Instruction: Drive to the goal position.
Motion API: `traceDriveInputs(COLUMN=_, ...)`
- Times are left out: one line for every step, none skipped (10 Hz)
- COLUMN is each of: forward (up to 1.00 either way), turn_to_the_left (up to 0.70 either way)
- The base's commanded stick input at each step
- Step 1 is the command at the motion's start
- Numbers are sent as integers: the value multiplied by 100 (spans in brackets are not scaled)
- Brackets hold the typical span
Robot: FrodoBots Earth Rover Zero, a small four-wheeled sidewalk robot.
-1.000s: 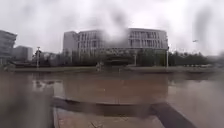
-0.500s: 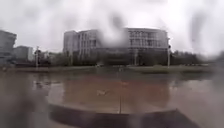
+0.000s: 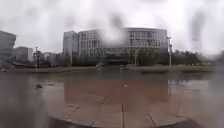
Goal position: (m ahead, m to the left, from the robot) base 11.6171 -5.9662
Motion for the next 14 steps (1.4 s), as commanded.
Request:
traceDriveInputs(forward=70, turn_to_the_left=0)
traceDriveInputs(forward=70, turn_to_the_left=0)
traceDriveInputs(forward=70, turn_to_the_left=0)
traceDriveInputs(forward=70, turn_to_the_left=0)
traceDriveInputs(forward=70, turn_to_the_left=0)
traceDriveInputs(forward=70, turn_to_the_left=0)
traceDriveInputs(forward=70, turn_to_the_left=0)
traceDriveInputs(forward=70, turn_to_the_left=0)
traceDriveInputs(forward=70, turn_to_the_left=0)
traceDriveInputs(forward=70, turn_to_the_left=0)
traceDriveInputs(forward=70, turn_to_the_left=0)
traceDriveInputs(forward=70, turn_to_the_left=0)
traceDriveInputs(forward=70, turn_to_the_left=0)
traceDriveInputs(forward=70, turn_to_the_left=0)
